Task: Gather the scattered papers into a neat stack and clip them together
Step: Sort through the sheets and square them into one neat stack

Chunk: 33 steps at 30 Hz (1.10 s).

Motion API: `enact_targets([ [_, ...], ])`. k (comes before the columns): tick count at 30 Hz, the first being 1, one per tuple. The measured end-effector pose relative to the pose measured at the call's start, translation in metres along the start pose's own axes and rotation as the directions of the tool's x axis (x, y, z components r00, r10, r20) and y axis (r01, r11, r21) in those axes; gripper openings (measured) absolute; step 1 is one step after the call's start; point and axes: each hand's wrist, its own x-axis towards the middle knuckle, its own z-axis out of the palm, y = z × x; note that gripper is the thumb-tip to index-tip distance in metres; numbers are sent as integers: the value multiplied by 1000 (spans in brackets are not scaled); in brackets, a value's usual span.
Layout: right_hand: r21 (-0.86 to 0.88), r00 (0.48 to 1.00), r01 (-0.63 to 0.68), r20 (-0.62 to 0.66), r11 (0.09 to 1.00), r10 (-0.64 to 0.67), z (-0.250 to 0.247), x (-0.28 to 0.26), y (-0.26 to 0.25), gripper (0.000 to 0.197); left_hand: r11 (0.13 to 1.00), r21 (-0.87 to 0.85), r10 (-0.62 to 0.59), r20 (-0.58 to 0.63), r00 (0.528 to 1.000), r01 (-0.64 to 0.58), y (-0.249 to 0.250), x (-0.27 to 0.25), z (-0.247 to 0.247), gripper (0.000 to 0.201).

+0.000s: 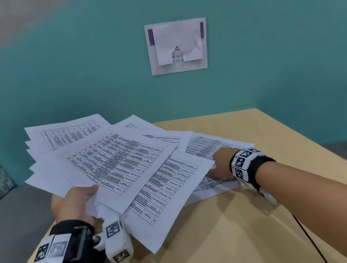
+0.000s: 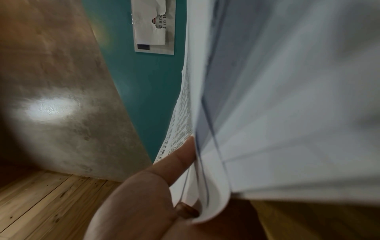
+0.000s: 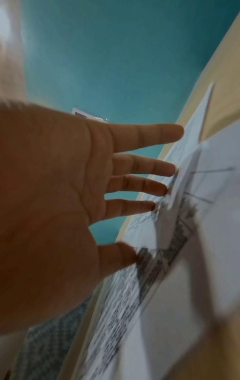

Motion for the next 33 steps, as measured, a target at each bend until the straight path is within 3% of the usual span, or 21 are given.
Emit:
enact_targets([
  [7, 18, 996, 3, 86, 1000, -4, -9, -65, -4, 91, 999, 13, -34, -2, 999, 34, 5, -4, -1, 58],
  [15, -11, 999, -34, -28, 999, 33, 8, -77, -17, 55, 995, -71, -62, 11, 998, 63, 3, -1, -1, 97],
  [20, 43, 999, -48, 6, 998, 48, 11, -78, -15, 71, 993, -59, -103, 42, 994, 106, 7, -13, -2, 80],
  [26, 42, 998, -54, -29, 998, 56, 6, -73, -18, 56, 994, -94, -64, -1, 998, 64, 0, 1, -3, 90],
  [29, 59, 997, -58, 52, 997, 55, -2, -75, -16, 44, 995, -84, -62, 2, 998, 62, -2, 6, -1, 93],
  [33, 40, 991, -17, 137, 999, 11, -9, -83, -11, 48, 993, -79, -85, 19, 996, 86, 1, 3, 0, 80],
])
